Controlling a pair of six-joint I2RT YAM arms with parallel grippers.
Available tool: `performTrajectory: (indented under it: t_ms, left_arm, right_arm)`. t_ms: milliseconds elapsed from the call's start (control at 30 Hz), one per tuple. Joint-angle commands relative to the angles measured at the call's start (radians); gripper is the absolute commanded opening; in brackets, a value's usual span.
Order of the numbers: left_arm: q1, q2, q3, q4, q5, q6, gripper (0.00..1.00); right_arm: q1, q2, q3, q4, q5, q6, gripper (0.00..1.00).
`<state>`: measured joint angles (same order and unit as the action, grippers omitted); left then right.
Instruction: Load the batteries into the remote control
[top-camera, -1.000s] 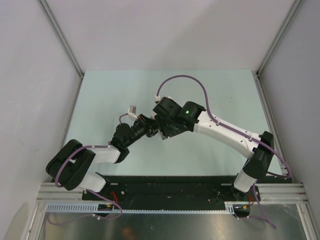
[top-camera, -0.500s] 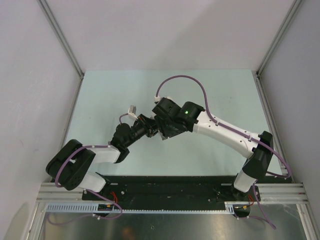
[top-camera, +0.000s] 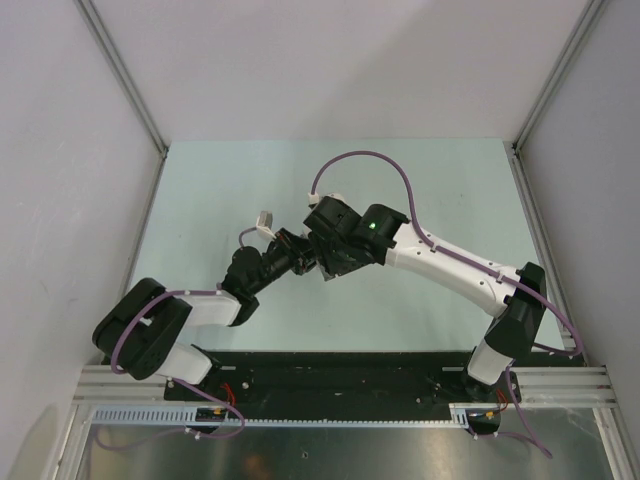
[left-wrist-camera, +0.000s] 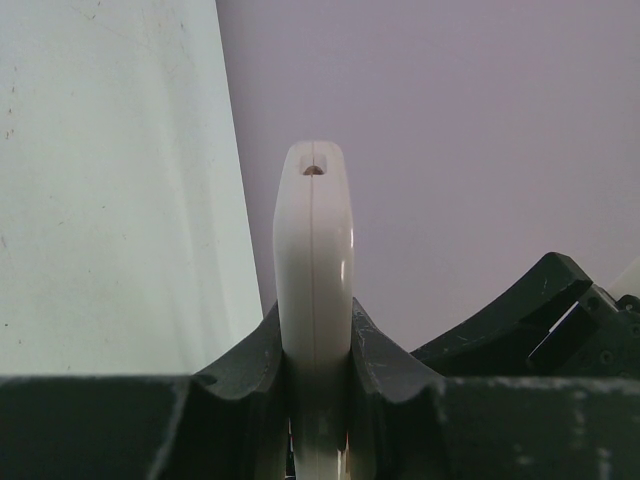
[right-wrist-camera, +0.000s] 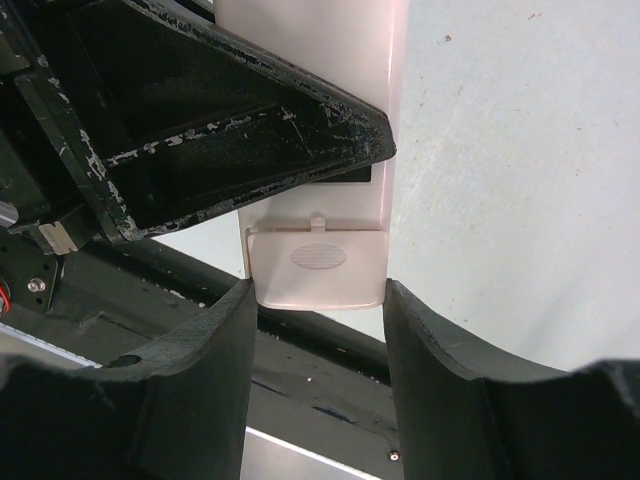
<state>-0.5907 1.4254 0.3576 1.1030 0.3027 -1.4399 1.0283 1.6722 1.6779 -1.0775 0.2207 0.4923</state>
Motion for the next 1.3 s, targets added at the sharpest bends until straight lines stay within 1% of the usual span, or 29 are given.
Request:
performTrajectory:
  t_ms: [0, 700, 1267]
  left_arm:
    - [-0.006, 0.000, 0.044, 0.101, 0.022, -0.036, 0.00]
    - [-0.004, 0.010, 0.047, 0.101, 0.016, -0.053, 0.00]
    - [-0.006, 0.032, 0.046, 0.103, 0.021, -0.074, 0.00]
  right_arm:
    - [0.003, -0.006, 0.037, -0.009, 0.028, -0.011, 0.50]
    - [0.001, -0.015, 0.037, -0.021, 0.046, -0.011, 0.59]
    - [-0.020, -0.014, 0.054, -0.029, 0.051, -0.008, 0.63]
